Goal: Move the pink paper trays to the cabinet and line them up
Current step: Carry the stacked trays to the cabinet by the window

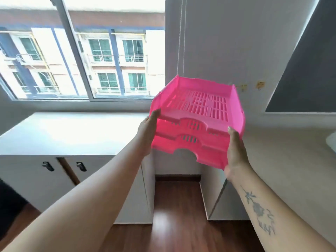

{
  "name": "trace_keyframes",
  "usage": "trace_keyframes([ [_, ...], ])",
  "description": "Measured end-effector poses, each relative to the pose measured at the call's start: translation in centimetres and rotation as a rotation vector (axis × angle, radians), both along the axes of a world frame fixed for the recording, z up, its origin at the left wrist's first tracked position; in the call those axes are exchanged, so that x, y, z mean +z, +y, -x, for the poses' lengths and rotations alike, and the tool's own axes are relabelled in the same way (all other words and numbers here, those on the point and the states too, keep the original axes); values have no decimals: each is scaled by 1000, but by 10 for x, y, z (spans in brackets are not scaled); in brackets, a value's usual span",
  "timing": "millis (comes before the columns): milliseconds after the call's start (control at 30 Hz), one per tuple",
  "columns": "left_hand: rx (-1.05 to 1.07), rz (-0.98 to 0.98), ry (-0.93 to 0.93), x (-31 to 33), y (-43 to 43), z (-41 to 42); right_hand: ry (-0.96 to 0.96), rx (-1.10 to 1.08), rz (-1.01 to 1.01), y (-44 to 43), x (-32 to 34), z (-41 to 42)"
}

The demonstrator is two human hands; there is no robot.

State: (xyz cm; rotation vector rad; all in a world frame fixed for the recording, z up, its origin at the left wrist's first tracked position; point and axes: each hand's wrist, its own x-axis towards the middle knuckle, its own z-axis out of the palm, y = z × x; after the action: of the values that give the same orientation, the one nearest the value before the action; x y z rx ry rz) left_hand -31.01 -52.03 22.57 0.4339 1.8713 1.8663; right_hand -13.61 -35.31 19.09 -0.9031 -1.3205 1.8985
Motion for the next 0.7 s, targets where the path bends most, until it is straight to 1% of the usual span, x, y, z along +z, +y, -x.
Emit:
trace_keyframes([
  [67, 114, -35, -33, 1, -30, 19, 6, 67, -22, -19, 4, 28],
  [133, 174, -58, -47, -1, -59, 38, 12, 132, -46, -40, 7, 55],
  [267, 216, -119, -32, -8, -117, 72, 24, 261, -106, -83, 10, 108],
  [433, 313, -97, -52, -22, -180, 125, 45, 357, -134, -138, 3, 172],
  [533, 334, -77, -61, -35, -205, 161, 24, 388, -140, -161, -15, 213],
  [700, 317, -46, -111, -56, -244, 232, -31, 376, -142, -204, -38, 284],
])
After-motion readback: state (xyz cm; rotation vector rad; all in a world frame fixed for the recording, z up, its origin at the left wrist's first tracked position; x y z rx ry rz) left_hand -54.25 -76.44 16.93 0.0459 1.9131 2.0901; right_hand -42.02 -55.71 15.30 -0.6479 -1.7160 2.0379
